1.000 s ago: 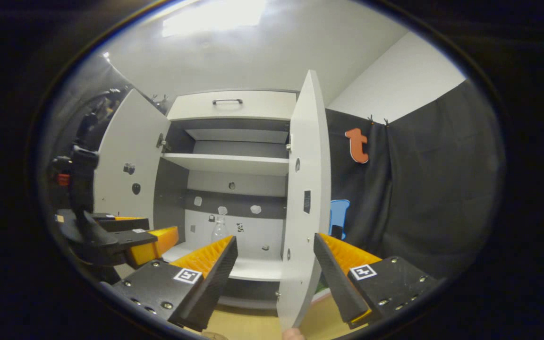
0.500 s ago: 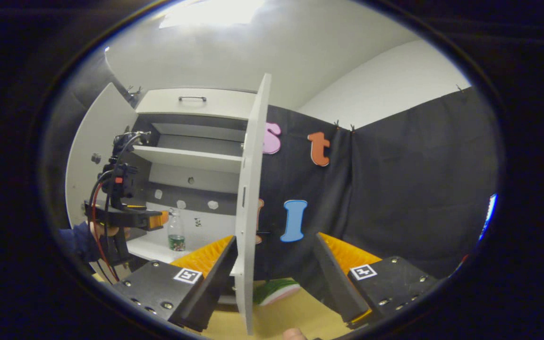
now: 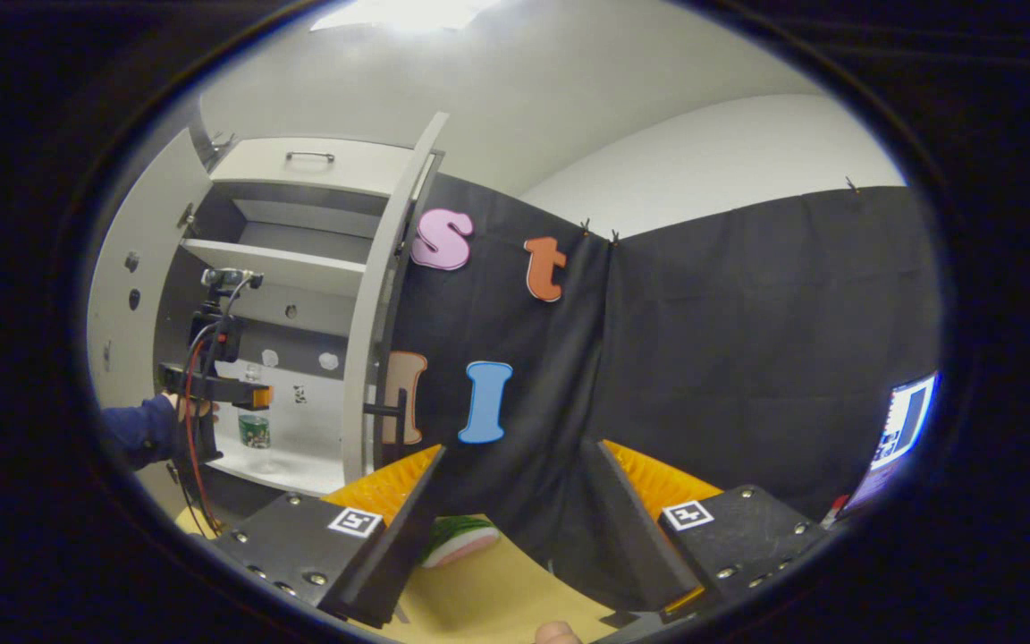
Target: Grasp the bottle in the cabinet with the left hand and place it on the coaster, then close the right door with the right hand and the left door with the left hand.
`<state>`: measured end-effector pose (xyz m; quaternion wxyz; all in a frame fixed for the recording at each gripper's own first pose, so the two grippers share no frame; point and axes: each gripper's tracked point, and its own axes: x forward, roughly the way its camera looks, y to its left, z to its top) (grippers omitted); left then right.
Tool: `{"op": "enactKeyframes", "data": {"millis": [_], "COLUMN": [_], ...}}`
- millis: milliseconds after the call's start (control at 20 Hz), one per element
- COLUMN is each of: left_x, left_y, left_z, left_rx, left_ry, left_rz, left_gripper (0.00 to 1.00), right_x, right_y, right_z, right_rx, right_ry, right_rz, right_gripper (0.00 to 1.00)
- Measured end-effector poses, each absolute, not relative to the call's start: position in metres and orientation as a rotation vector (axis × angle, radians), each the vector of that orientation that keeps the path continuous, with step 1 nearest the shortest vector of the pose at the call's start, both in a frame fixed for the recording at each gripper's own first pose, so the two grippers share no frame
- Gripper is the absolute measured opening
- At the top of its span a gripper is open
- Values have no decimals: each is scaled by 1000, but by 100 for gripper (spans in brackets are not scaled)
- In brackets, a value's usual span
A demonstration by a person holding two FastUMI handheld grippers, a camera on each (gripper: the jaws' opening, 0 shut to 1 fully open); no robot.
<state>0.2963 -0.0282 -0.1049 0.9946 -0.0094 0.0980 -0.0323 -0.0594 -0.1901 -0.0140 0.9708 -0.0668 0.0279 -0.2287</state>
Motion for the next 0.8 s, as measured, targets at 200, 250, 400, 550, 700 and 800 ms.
{"op": "enactKeyframes", "data": {"millis": [200, 250, 400, 550, 700, 800], "left_x": [310, 308, 309, 296, 272, 251], "left_y": [-24, -22, -22, -23, -23, -23], "left_z": [-122, -123, -121, -117, -109, -104], "left_rx": [-16, -15, -30, -58, -92, -104], "left_ry": [236, 243, 236, 243, 241, 237], "left_rz": [-58, -62, -86, -117, -159, -187], "left_gripper": [93, 90, 78, 78, 78, 78], "right_x": [-58, -58, -58, -55, -50, -49], "right_y": [-197, -197, -197, -192, -187, -183], "right_z": [-24, -25, -25, -24, -22, -19], "right_rx": [-118, -117, -113, -102, -87, -79], "right_ry": [75, 75, 76, 70, 62, 52], "right_rz": [-475, -476, -468, -452, -434, -421], "right_gripper": [98, 98, 98, 98, 98, 99]}}
